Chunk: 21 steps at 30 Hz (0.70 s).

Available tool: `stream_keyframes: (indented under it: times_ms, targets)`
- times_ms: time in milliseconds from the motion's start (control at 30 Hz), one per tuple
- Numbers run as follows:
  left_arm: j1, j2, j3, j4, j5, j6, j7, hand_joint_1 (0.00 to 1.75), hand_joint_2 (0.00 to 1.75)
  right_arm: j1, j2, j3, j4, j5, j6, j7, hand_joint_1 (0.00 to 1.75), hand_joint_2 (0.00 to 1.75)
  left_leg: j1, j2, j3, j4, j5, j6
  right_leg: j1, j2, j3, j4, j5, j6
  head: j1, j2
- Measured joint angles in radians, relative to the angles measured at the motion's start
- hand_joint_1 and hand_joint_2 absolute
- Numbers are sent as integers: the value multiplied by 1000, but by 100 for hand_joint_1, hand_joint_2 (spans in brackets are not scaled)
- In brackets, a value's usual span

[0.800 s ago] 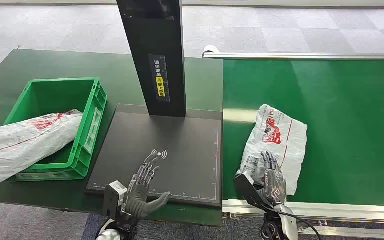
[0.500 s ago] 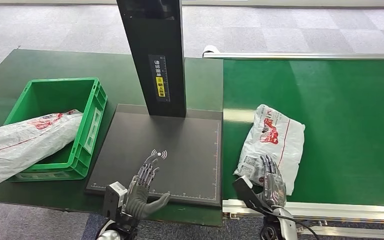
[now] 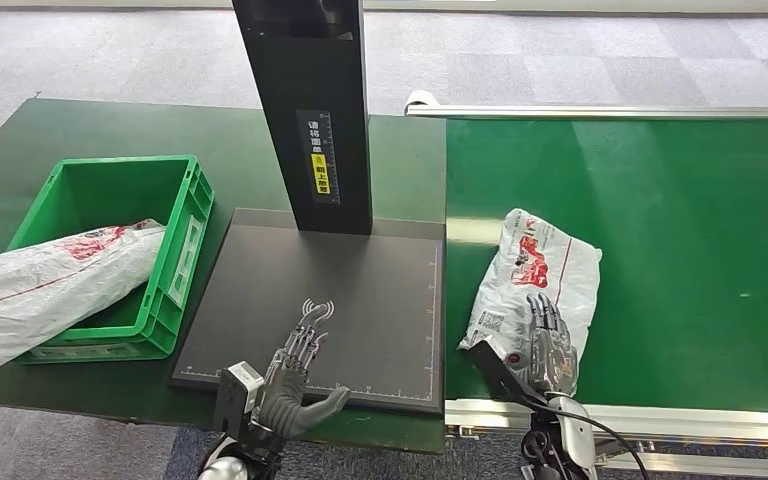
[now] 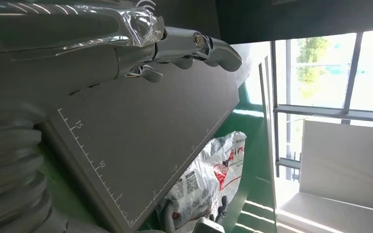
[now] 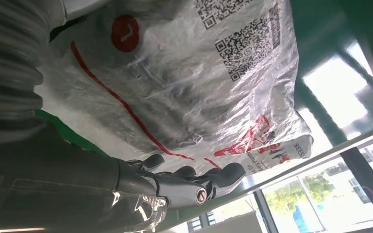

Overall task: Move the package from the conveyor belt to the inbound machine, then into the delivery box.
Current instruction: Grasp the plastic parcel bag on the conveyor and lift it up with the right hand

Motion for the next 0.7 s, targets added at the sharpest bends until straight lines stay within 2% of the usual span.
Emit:
stream_keyframes:
  times_ms: [367, 700]
  targets:
    - [-6, 0, -13, 9, -3, -5, 2, 0, 175, -47, 7, 0, 75, -2, -2, -27, 0, 175, 0, 0, 0, 0, 0, 0, 0, 0, 0, 0, 0, 0, 0, 0]
    - [-6, 1, -23, 9, -5, -9, 5, 0, 175, -66, 41, -1, 159, -30, 51, -47, 0, 175, 0, 0, 0, 0, 0, 0, 0, 0, 0, 0, 0, 0, 0, 0]
